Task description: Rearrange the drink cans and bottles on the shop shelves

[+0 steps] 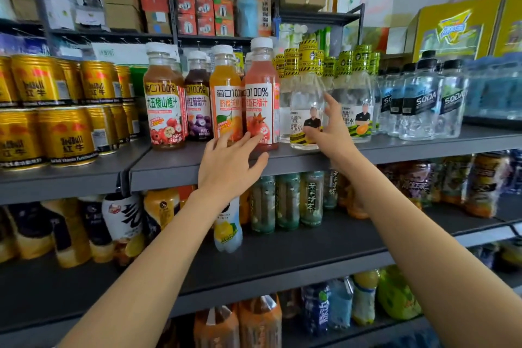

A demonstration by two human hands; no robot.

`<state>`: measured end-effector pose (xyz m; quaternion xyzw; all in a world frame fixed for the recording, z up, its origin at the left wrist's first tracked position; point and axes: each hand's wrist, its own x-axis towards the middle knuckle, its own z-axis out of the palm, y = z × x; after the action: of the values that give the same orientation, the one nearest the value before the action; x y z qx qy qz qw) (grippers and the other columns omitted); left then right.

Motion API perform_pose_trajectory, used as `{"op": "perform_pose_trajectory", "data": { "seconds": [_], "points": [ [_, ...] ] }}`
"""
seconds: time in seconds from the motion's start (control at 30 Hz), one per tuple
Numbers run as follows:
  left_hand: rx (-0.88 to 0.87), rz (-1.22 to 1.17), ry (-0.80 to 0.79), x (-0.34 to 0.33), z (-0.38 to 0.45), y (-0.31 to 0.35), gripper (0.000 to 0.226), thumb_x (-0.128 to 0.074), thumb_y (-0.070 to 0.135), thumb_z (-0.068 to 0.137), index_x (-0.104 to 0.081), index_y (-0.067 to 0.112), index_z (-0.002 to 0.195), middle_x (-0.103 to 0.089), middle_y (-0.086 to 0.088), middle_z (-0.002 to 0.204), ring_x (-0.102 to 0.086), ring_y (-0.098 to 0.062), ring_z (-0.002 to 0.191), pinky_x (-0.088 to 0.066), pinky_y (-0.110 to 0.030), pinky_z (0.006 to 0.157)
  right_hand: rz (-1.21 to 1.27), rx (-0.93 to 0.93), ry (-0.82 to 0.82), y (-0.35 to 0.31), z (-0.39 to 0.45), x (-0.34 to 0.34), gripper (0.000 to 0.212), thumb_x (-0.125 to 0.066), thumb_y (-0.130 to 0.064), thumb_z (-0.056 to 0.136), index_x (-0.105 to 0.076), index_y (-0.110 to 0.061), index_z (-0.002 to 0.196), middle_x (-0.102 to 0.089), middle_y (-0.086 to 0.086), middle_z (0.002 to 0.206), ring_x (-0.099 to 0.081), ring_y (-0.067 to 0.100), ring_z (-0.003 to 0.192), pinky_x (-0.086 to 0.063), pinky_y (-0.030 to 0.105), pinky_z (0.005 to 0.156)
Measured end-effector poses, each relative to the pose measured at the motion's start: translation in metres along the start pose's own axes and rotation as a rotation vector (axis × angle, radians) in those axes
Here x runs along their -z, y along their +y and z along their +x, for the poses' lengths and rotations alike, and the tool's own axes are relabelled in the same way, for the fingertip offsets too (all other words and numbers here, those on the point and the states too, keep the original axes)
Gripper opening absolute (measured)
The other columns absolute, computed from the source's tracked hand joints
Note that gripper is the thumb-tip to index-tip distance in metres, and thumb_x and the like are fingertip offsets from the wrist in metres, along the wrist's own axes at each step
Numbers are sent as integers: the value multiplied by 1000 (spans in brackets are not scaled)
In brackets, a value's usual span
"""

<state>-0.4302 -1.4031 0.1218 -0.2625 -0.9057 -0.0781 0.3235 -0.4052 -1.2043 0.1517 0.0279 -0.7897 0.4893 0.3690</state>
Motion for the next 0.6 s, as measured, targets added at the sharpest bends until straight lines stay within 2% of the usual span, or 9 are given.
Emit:
{"op": "perform_pose_trajectory", "data": {
  "seconds": [0.07,0.17,0.23,0.33,0.37,0.43,0.47,0.53,0.6],
  "points": [
    [-3,3,-5,1,0,0,51,-25,53,96,-24,38,145,-28,10,152,-16,-18,141,-14,-38,110,80,-32,-64,2,0,2,77,-60,-5,89,-15,-27,147,-17,5,155,-29,18,137,-36,33,105],
    [-1,37,-12,-1,-2,0,50,-23,51,97,-27,36,145,-31,10,151,-18,-18,140,-14,-38,111,96,-48,-97,-1,-3,3,75,-59,-6,90,-15,-27,148,-16,7,156,-24,23,141,-33,29,99],
    [-15,51,36,-6,-6,-1,49,-21,48,98,-37,31,141,-41,8,145,-26,-19,136,-16,-37,108,0,-32,-88,-4,-4,1,74,-56,-7,92,-11,-25,149,-18,6,155,-33,25,135,-33,24,95],
    [-48,3,198,-12,-28,-1,55,-20,42,93,-56,18,128,-58,-1,130,-46,-22,124,-21,-34,101,-257,97,97,-8,-22,-14,63,-50,-7,94,-17,-11,148,-32,14,147,-52,18,102,-30,9,77],
    [-63,-17,250,-14,-39,-3,53,-25,38,92,-57,15,127,-58,-4,129,-48,-23,123,-21,-34,102,-277,159,187,-5,-36,-22,56,-49,-5,94,-25,-6,144,-35,17,141,-50,16,100,-31,9,79],
    [-88,-63,284,-24,-72,-11,48,-37,28,89,-50,11,131,-49,-7,138,-40,-24,130,-17,-35,107,-237,300,296,10,-78,-45,43,-48,0,90,-40,-2,132,-40,17,128,-48,22,108,-38,21,91],
    [-100,-93,281,-32,-94,-18,47,-40,24,87,-49,11,131,-45,-8,141,-34,-24,133,-16,-36,108,-222,363,282,20,-102,-58,39,-48,1,88,-44,0,126,-42,18,123,-47,24,111,-39,26,95],
    [-93,-134,223,-53,-142,-36,42,-42,19,83,-54,13,123,-46,-7,139,-33,-22,131,-24,-40,105,-241,435,136,44,-147,-84,36,-51,1,84,-47,1,120,-44,19,118,-43,23,112,-36,25,98],
    [14,-112,87,-74,-187,-61,40,-43,20,79,-59,14,115,-50,-9,134,-35,-23,125,-37,-46,98,-282,356,-68,66,-172,-108,39,-58,-4,84,-46,1,121,-44,20,120,-40,25,116,-33,25,101]
  ]
}}
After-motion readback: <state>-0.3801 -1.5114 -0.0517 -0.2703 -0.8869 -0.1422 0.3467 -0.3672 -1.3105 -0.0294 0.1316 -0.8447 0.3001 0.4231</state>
